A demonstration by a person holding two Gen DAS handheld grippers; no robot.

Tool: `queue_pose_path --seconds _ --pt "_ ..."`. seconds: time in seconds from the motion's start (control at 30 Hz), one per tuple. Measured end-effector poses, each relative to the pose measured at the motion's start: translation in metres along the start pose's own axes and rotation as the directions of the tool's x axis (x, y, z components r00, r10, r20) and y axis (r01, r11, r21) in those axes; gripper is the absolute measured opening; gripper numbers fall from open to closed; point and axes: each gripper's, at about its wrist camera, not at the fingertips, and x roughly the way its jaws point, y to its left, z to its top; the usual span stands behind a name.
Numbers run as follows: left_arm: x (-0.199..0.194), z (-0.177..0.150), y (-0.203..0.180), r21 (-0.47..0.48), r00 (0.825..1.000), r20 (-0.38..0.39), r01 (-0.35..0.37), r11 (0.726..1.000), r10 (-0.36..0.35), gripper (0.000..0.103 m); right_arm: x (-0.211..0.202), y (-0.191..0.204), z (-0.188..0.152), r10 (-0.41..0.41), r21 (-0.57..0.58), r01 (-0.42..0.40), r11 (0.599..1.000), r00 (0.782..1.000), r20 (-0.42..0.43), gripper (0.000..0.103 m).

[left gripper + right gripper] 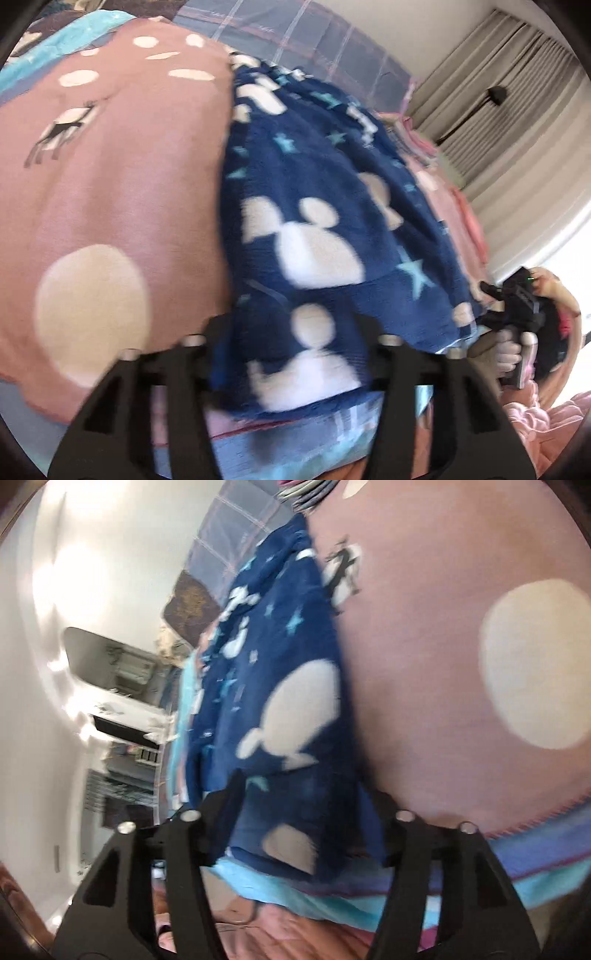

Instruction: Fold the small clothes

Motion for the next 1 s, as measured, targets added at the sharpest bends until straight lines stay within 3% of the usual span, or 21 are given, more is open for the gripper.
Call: queue_pose_path --seconds 0.1,0.17,0.2,0.23,0.3,0.37,0.53,0.6,0.7,0.73,0.8,0.87,1.0 --pt "0.007 0.001 -0.007 0.03 1.0 0.008 0.005 1.0 -0.005 0.067 0.008 0.011 0.002 -0.01 -0.055 0.009 0.998 1.0 -0.017 0.065" --pt "0.01 0.003 -0.005 0.003 0.999 0.026 0.024 1.0 -0.024 0.065 0.016 0.013 0.006 0.026 -0.054 -0.028 0.998 0.999 -0.03 0.044" --pt "0.011 0.005 -0.004 -0.013 0.999 0.033 0.024 1.0 -0.024 0.055 0.023 0.011 0.007 0.041 -0.029 -0.043 0.999 0.998 -0.043 0.027" --pt "0.013 0.008 -0.001 -0.049 0.999 0.027 0.036 0.998 -0.034 0.015 0.029 0.007 0.008 0.051 0.006 -0.05 0.999 0.997 -0.058 0.017" --pt "0.012 0.01 0.004 -0.128 0.995 0.042 0.098 0.987 -0.093 0.012 0.031 0.015 0.008 0.062 -0.002 -0.062 0.998 0.998 -0.032 0.014" --pt "-0.001 0.012 -0.005 -0.102 0.99 0.098 0.116 0.988 -0.106 0.011 0.014 0.025 0.003 0.1 -0.04 -0.099 0.994 0.995 0.012 0.013" --pt "-0.059 0.022 -0.054 0.043 0.947 0.253 0.192 0.98 -0.196 0.01 -0.038 0.068 0.002 0.227 -0.173 -0.203 0.964 0.964 0.135 0.01" --pt "-0.085 0.02 -0.076 0.107 0.921 0.3 0.228 0.968 -0.25 0.01 -0.06 0.083 -0.005 0.283 -0.221 -0.244 0.944 0.945 0.166 0.01" --pt "-0.141 0.01 -0.107 0.214 0.859 0.396 0.258 0.942 -0.325 0.01 -0.115 0.113 -0.031 0.373 -0.347 -0.277 0.896 0.893 0.251 0.01" --pt "-0.159 0.007 -0.115 0.252 0.836 0.429 0.254 0.934 -0.343 0.01 -0.135 0.124 -0.041 0.385 -0.409 -0.251 0.877 0.877 0.289 0.01" --pt "-0.18 0.004 -0.125 0.297 0.811 0.465 0.235 0.926 -0.355 0.011 -0.153 0.136 -0.051 0.372 -0.471 -0.188 0.862 0.865 0.336 0.011" --pt "-0.18 0.007 -0.128 0.309 0.811 0.482 0.198 0.93 -0.332 0.012 -0.153 0.138 -0.049 0.349 -0.486 -0.145 0.862 0.865 0.36 0.012" --pt "-0.142 0.023 -0.103 0.204 0.847 0.453 0.205 0.957 -0.278 0.011 -0.124 0.114 -0.033 0.313 -0.401 -0.155 0.903 0.877 0.365 0.012"
